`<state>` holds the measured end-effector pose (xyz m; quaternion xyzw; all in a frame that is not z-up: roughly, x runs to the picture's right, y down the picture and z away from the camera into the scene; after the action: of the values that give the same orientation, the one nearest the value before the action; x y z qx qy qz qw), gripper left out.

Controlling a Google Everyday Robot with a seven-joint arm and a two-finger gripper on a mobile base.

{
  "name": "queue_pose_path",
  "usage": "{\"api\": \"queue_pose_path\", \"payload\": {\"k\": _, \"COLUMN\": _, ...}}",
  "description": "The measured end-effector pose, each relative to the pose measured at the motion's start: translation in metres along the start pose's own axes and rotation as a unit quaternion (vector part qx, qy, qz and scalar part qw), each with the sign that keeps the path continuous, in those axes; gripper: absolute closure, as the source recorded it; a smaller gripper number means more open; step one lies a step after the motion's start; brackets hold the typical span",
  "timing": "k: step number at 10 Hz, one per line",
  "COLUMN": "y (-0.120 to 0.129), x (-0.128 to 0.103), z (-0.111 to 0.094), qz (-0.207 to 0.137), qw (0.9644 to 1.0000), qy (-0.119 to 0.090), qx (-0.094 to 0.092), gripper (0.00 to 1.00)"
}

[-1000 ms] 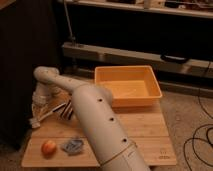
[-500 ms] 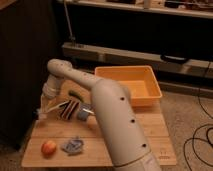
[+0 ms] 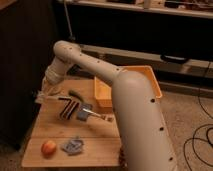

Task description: Place brush in table surface

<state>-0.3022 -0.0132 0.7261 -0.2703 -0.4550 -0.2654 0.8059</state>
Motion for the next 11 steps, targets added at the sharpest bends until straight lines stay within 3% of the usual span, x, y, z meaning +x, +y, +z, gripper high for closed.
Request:
{"api": "queue_pose_path", "payload": {"k": 3, "y": -0.009, "x": -0.018, "z": -0.073, "qz": 0.013, "qw": 0.9994, "qy": 0.016, "qx": 0.029, "gripper": 0.92}}
{"api": "queue_pose_path", "payload": {"k": 6, "y": 0.015, "x": -0.024, "z": -0.119, "qz": 0.045, "qw": 0.9980, "qy": 0.026, "qx": 0.035, "gripper": 0.92}}
{"api": "queue_pose_path", "payload": {"k": 8, "y": 0.037, "x": -0.020, "z": -0.125, "qz": 0.063, "qw": 0.9972, "qy": 0.024, "qx": 0.033, "gripper": 0.92}}
{"api": "queue_pose_path", "payload": {"k": 11, "y": 0.102, "x": -0.008, "z": -0.104, "qz": 0.100, "qw": 0.9946, "qy": 0.016, "qx": 0.022, "gripper": 0.92}}
